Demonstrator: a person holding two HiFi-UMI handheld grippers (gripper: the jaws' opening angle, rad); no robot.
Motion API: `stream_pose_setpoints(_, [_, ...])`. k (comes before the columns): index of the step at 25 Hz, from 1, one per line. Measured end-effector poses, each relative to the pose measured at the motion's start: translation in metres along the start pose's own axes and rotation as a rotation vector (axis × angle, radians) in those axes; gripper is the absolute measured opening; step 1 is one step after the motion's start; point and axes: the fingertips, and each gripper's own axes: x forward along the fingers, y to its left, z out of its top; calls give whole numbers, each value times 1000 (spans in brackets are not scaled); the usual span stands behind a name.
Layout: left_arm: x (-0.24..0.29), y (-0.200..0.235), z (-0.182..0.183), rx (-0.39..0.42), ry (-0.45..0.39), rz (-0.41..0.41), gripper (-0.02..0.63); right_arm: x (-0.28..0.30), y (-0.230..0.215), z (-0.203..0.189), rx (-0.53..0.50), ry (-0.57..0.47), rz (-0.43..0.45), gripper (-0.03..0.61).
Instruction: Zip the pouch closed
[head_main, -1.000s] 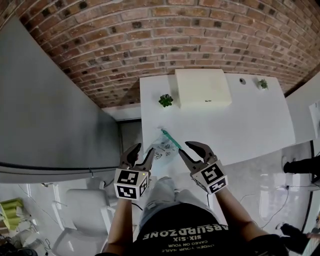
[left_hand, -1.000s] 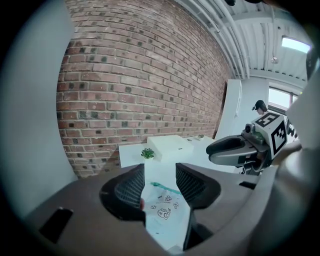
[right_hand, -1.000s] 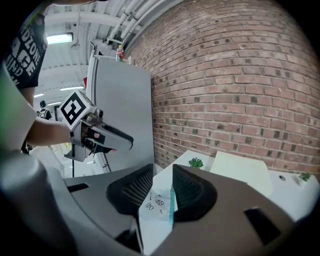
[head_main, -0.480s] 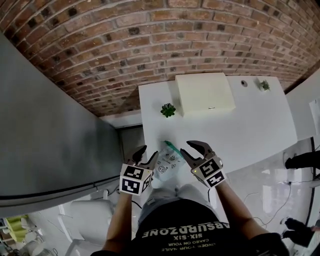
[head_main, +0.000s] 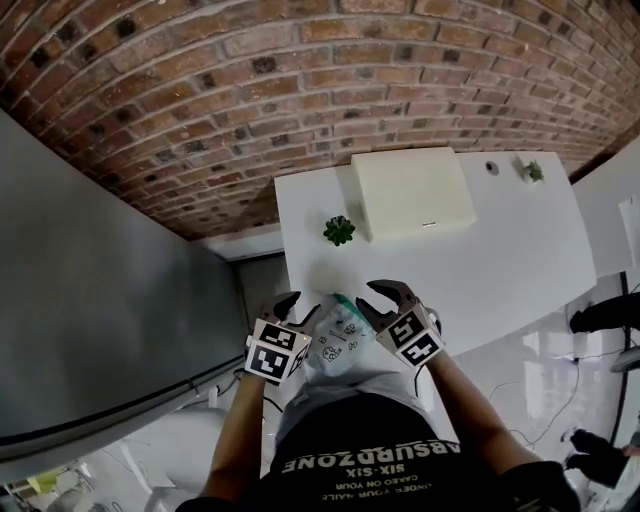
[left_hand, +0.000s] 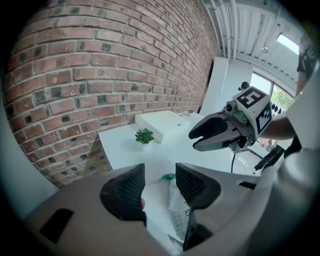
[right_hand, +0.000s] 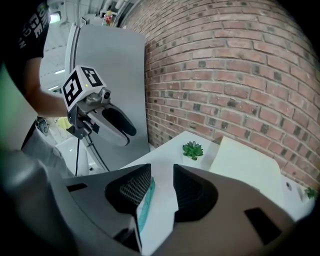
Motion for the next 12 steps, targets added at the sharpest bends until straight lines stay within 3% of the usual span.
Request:
stream_pose_setpoints(8, [36, 4, -12, 33, 83, -56, 176, 41, -5, -22, -62, 103, 64, 123])
stream_pose_setpoints(12, [56, 4, -21, 102, 133, -71, 176, 55, -5, -31, -94, 151, 100, 123])
